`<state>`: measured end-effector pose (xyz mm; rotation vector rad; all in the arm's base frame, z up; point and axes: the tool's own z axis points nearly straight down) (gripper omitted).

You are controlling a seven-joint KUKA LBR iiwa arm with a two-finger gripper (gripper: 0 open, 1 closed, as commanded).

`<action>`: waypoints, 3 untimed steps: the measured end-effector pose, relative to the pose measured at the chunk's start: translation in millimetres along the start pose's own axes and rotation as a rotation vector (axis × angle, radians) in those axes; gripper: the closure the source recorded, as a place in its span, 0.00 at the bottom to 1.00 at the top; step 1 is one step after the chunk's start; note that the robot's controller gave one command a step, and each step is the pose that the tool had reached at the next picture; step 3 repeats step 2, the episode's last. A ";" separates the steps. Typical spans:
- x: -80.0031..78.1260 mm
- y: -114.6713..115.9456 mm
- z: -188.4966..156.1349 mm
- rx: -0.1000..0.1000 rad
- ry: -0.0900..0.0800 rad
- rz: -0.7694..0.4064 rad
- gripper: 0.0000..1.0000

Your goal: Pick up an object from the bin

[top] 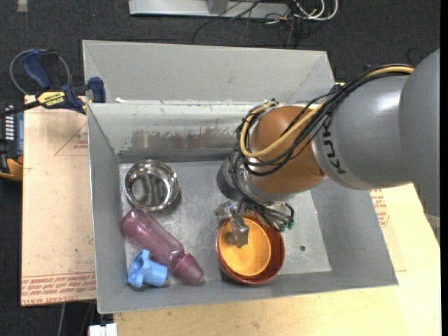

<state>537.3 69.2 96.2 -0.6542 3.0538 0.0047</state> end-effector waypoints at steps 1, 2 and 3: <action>-0.4 0.4 -22.5 -0.001 -0.001 0.001 1.00; -1.4 0.6 -47.1 -0.001 -0.003 0.002 1.00; -1.4 0.6 -47.1 -0.001 -0.003 0.002 1.00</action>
Offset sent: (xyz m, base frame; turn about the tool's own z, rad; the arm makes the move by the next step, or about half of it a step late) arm -0.0007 0.0003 0.0526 0.0006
